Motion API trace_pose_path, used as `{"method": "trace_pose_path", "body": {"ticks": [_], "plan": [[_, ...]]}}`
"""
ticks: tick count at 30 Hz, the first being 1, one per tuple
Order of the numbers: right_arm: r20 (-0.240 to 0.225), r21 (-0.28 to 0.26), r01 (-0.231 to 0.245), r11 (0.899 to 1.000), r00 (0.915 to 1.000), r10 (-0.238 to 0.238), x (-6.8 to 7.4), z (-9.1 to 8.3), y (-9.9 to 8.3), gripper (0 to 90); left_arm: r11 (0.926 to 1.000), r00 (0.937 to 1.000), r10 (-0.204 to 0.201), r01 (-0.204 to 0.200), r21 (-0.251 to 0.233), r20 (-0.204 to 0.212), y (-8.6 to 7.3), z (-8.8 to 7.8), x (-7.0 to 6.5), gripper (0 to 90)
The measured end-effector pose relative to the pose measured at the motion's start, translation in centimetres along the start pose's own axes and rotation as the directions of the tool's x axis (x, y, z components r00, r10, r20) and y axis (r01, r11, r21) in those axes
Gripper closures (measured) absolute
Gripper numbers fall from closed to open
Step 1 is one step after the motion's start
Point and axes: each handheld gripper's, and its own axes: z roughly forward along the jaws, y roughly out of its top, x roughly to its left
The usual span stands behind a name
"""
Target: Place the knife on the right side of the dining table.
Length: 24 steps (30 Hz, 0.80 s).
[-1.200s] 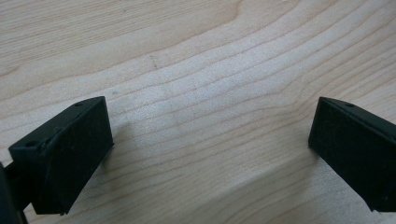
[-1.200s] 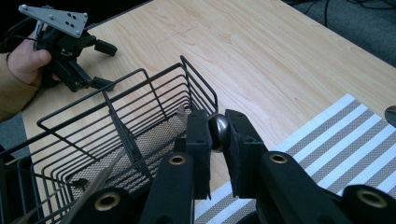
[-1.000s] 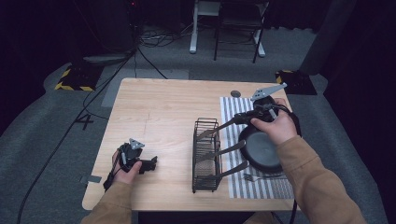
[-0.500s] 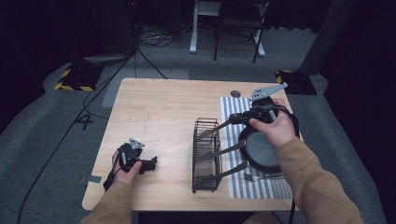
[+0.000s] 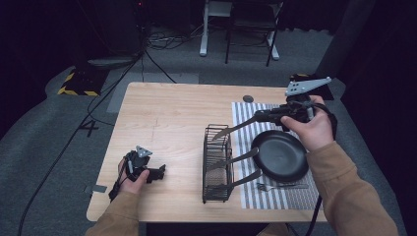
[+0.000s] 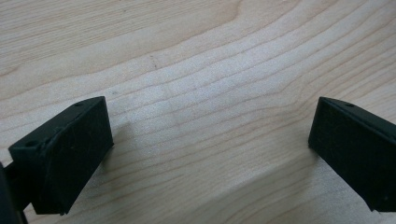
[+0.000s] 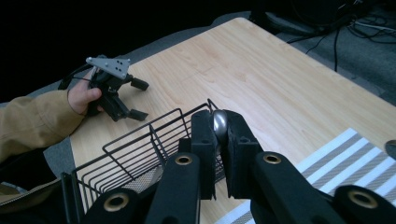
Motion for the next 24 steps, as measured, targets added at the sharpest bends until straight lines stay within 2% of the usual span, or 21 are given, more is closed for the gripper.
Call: {"method": "trace_pose_path", "body": {"ticks": [2,3,6,7,11,12,14,15,23,24], "plan": [[0.003,-0.022,-0.006,1.000,1.0000,0.006,-0.1,-1.5,0.3,84.6,1.0000,1.0000,0.002,-0.002,0.001,0.000,0.0,0.0,0.0,0.0],[0.003,-0.022,-0.006,1.000,1.0000,0.006,-0.1,-1.5,0.3,84.6,1.0000,1.0000,0.002,-0.002,0.001,0.000,0.0,0.0,0.0,0.0],[0.007,-0.058,-0.019,0.998,0.9998,0.019,-0.4,-3.3,0.4,84.6,1.0000,1.0000,0.002,-0.002,0.000,0.000,0.0,0.0,0.0,0.0],[0.007,-0.058,-0.019,0.998,0.9998,0.019,-0.4,-3.3,0.4,84.6,1.0000,1.0000,0.003,-0.003,0.000,-0.001,0.0,0.0,0.0,0.0],[0.034,-0.084,-0.022,0.996,0.9991,0.025,-0.6,-5.2,0.4,84.6,1.0000,1.0000,0.001,-0.001,0.001,0.000,0.0,0.0,0.0,0.0],[0.043,-0.106,-0.026,0.994,0.9986,0.031,-0.8,-6.2,0.4,84.6,1.0000,1.0000,0.002,-0.002,0.000,0.000,0.0,0.0,0.0,0.0],[0.047,-0.113,-0.028,0.993,0.9983,0.033,-0.8,-6.5,0.4,84.6,1.0000,1.0000,0.001,-0.001,0.001,0.000,0.0,0.0,0.0,0.0],[0.063,-0.129,-0.030,0.991,0.9973,0.038,-1.0,-7.5,0.4,84.6,1.0000,1.0000,0.002,-0.002,0.001,0.000,0.0,0.0,0.0,0.0],[0.096,-0.163,-0.043,0.986,0.9936,0.059,-1.4,-9.6,0.1,84.6,1.0000,1.0000,-0.001,0.001,0.001,0.000,0.0,0.0,0.0,0.0],[0.116,-0.162,-0.045,0.986,0.9911,0.065,-1.7,-9.8,0.0,84.6,1.0000,1.0000,0.001,-0.001,0.001,0.000,0.0,0.0,0.0,0.0]]}}
